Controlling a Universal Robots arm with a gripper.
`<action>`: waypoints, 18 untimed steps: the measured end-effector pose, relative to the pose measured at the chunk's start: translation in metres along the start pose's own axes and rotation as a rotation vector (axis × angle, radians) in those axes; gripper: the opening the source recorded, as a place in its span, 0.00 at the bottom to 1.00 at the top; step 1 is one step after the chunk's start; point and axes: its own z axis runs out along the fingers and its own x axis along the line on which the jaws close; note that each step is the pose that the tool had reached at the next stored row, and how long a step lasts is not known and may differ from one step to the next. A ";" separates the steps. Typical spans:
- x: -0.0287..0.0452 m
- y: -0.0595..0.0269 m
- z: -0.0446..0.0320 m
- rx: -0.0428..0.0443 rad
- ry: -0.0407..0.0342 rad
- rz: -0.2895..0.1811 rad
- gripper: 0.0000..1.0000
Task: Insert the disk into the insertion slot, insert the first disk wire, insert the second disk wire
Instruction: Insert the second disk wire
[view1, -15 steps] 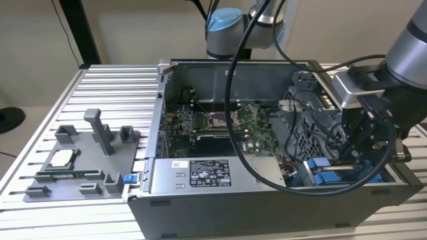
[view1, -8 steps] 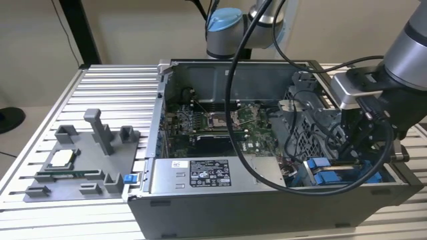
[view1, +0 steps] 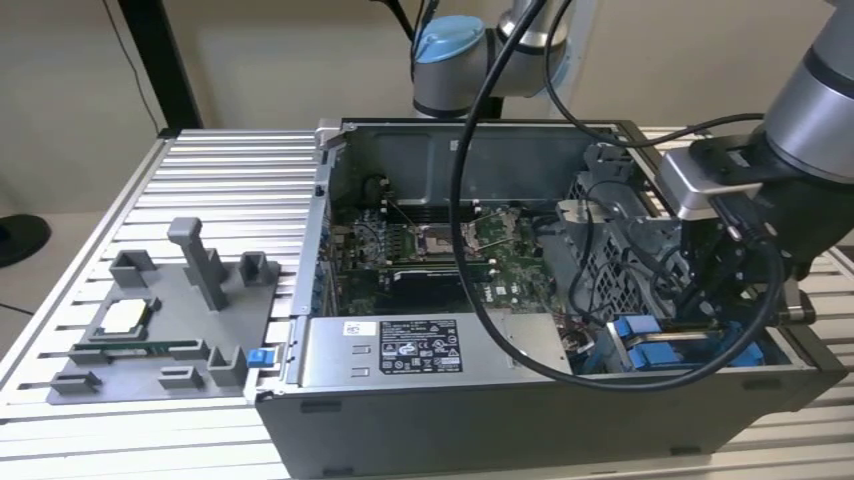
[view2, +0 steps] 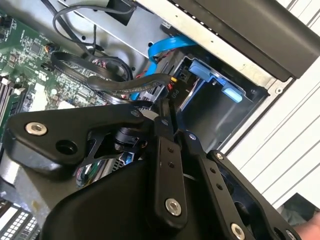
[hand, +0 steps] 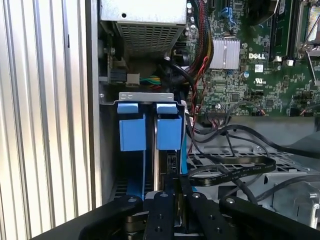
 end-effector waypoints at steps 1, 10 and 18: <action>0.0000 0.0000 0.0004 0.0000 -0.0003 0.000 0.00; -0.0003 -0.0001 -0.0006 -0.0002 -0.0017 0.000 0.00; 0.0003 0.0005 0.0074 -0.0002 -0.0004 0.000 0.00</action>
